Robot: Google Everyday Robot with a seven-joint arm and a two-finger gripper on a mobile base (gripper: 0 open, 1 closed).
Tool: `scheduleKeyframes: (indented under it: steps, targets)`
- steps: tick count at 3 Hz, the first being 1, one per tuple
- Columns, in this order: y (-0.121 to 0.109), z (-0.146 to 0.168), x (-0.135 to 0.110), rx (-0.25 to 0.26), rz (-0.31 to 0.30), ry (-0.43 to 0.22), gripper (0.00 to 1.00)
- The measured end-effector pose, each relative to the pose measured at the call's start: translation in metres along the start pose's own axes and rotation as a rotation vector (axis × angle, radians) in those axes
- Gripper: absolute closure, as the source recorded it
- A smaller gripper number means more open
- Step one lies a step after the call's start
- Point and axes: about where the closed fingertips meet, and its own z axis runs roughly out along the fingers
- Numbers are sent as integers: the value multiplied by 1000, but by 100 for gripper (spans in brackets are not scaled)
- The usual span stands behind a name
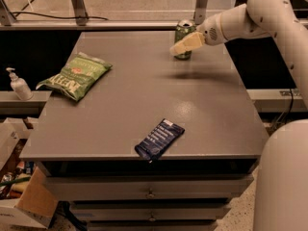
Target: Move green can near rxbar blueberry
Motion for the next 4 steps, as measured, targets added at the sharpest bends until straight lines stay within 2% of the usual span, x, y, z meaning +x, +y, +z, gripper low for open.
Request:
scheduleKeyframes:
  steps: [1,2,4]
  targets:
    - [-13,16,-12,1,29,-29,0]
    - [-22,26,-18,-3,49,-45,18]
    - [-31,20,-12,-8,69,-62,64]
